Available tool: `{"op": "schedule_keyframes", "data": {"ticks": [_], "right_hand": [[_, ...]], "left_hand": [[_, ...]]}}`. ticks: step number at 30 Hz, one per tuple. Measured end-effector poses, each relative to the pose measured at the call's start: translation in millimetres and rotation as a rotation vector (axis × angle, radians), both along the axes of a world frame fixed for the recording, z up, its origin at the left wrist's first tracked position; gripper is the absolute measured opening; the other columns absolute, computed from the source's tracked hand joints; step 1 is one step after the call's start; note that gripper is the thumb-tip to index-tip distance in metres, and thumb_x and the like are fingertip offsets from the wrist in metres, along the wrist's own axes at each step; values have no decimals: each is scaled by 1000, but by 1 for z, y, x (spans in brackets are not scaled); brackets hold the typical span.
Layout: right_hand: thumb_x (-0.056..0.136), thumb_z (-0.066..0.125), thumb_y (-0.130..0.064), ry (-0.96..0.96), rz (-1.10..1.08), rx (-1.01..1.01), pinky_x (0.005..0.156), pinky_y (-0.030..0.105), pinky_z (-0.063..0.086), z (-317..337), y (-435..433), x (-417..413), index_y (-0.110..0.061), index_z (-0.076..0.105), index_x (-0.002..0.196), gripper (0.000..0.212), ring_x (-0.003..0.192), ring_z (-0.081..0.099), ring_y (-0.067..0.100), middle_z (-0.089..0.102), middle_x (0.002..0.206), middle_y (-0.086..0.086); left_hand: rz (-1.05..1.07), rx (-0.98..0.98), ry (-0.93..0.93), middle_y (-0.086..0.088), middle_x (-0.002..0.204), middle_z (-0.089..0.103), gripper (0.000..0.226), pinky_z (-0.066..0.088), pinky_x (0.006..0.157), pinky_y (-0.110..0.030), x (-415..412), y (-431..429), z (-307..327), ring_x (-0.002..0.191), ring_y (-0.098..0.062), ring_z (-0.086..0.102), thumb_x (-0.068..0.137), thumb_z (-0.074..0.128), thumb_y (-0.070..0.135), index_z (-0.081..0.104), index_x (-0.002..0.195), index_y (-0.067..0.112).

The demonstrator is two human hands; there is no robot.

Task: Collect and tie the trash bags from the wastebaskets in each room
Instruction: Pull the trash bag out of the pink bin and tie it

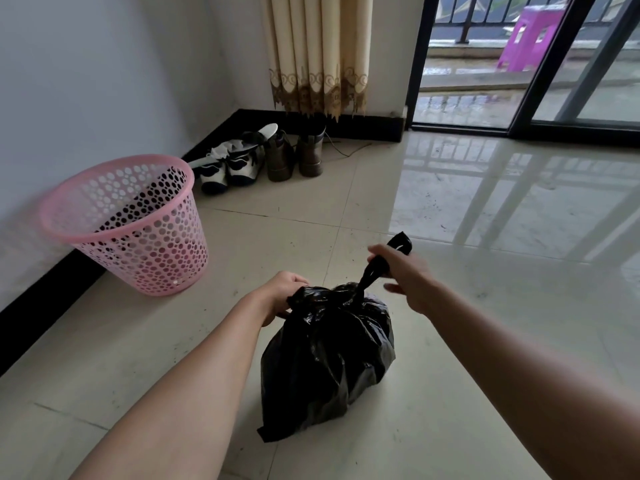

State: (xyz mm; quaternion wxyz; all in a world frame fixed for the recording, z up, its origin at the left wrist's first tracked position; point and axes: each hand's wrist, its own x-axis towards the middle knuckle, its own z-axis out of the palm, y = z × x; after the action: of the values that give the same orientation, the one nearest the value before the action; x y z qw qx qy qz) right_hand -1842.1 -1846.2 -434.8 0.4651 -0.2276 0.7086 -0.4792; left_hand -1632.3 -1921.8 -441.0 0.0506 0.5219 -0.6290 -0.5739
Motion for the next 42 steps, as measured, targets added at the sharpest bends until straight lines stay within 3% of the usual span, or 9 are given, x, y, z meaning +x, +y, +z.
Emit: {"op": "schedule_keyframes", "data": {"ticks": [3, 11, 15, 19, 23, 30, 33, 38, 42], "right_hand": [[84, 69, -34, 69, -168, -25, 50, 25, 32, -2, -1, -8, -4, 70, 83, 31, 58, 47, 18, 63, 75, 8], [91, 64, -35, -78, -126, -8, 41, 20, 31, -6, 8, -10, -7, 67, 73, 33, 43, 42, 12, 57, 59, 4], [92, 63, -36, -128, -97, -4, 38, 19, 32, -5, 7, -13, -7, 67, 76, 33, 41, 44, 11, 55, 63, 6], [93, 62, -35, -144, -81, 12, 34, 19, 31, -8, 6, -14, -7, 67, 76, 34, 32, 41, 8, 52, 62, 4], [94, 60, -38, -151, -59, 29, 42, 20, 37, -10, 5, -14, -11, 68, 77, 33, 49, 48, 11, 58, 67, 2], [96, 56, -39, -168, -53, 57, 54, 25, 42, -14, 6, -15, -12, 67, 79, 33, 63, 52, 13, 58, 72, 1], [96, 55, -39, -186, -70, 57, 53, 23, 40, -14, 6, -16, -12, 66, 77, 34, 60, 49, 12, 56, 70, 1], [97, 56, -36, -262, -163, 45, 37, 19, 37, -13, 5, -25, -10, 63, 76, 34, 55, 45, 11, 53, 69, 2], [96, 56, -35, -328, -193, 58, 33, 16, 38, -18, 8, -28, -8, 64, 78, 33, 54, 46, 13, 55, 71, 5]], "left_hand": [[146, -100, 80, -3, 75, 60, 13, 36, 58, -25, -16, 2, 1, 64, -15, 52, 90, 57, 18, 62, 79, 14], [-41, 117, 180, -3, 78, 70, 39, 44, 52, -21, -47, 21, 4, 62, -13, 61, 88, 55, 53, 71, 84, 18], [-16, 252, 279, 0, 69, 65, 32, 40, 52, -23, -48, 20, 2, 61, -14, 56, 92, 56, 38, 69, 74, 15], [-57, 265, 278, 2, 66, 67, 15, 45, 48, -21, -47, 23, -1, 58, -9, 60, 90, 58, 17, 68, 97, 9], [-168, 277, 280, -1, 69, 69, 11, 50, 54, -23, -47, 30, -1, 57, -12, 64, 72, 79, 24, 72, 75, 16], [-292, 194, 139, 3, 62, 65, 21, 48, 54, -20, -55, 45, -12, 57, -10, 57, 74, 81, 20, 62, 66, 18], [-213, 179, 223, -2, 65, 62, 25, 50, 58, -23, -57, 49, -16, 57, -15, 58, 74, 80, 10, 56, 69, 16], [11, 203, 484, -1, 67, 65, 31, 57, 60, -27, -55, 50, -15, 59, -17, 65, 78, 70, -7, 64, 100, 14], [96, 273, 590, -11, 76, 72, 23, 59, 59, -28, -54, 48, -8, 63, -21, 70, 82, 62, -10, 71, 98, 3]]}}
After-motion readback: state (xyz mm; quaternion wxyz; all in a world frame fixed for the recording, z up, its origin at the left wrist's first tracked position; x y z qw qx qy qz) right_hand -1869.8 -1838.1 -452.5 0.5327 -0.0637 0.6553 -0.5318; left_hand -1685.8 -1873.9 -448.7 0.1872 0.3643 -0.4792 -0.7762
